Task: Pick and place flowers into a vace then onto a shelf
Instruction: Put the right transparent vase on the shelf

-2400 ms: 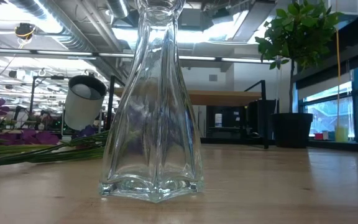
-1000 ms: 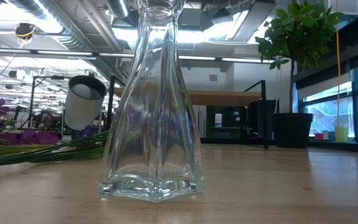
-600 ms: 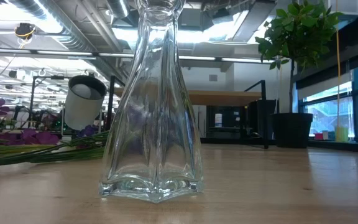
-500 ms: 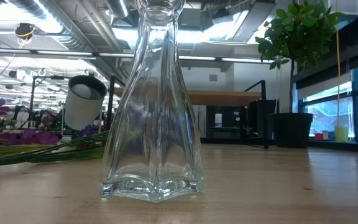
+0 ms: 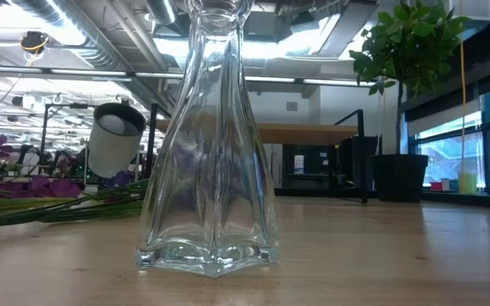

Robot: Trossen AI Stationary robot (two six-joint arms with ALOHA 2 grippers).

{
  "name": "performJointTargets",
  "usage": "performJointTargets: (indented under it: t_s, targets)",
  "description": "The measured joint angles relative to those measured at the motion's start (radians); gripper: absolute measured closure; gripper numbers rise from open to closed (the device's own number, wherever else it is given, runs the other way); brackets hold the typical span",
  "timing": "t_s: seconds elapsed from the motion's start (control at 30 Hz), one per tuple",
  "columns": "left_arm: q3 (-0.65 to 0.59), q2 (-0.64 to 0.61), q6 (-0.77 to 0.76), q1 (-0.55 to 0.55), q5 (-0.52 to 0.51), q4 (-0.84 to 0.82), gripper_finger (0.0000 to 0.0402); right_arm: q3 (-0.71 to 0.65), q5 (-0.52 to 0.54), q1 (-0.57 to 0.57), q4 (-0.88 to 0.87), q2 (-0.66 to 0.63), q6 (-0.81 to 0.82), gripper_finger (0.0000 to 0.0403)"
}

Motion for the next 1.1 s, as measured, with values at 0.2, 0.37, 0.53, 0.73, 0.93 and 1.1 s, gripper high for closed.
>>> performJointTargets:
  t_s: [0.2, 0.37, 0.53, 0.73, 0.93, 1.1]
  targets:
    - [0.000, 0.000, 0.000, 0.000, 0.000, -0.002, 0.0315, -0.079, 0.005, -0.051, 0.046, 0.000, -0.049, 0.0098]
    - [0.000, 0.000, 0.000, 0.000, 0.000, -0.004, 0.0315, -0.138, 0.019, -0.092, 0.167, 0.000, -0.120, 0.0079]
    - [0.000, 0.000, 0.000, 0.000, 0.000, -0.007, 0.0315, -0.180, 0.140, -0.121, 0.354, 0.000, -0.271, 0.0078]
    - [0.000, 0.000, 0.000, 0.000, 0.000, -0.028, 0.0315, -0.197, 0.211, -0.145, 0.350, 0.000, -0.283, 0.0078]
    - [0.000, 0.000, 0.000, 0.000, 0.000, -0.037, 0.0316, -0.197, 0.283, -0.166, 0.334, 0.000, -0.284, 0.0087]
    - [0.000, 0.000, 0.000, 0.000, 0.000, -0.037, 0.0315, -0.197, 0.284, -0.175, 0.334, 0.000, -0.286, 0.0137]
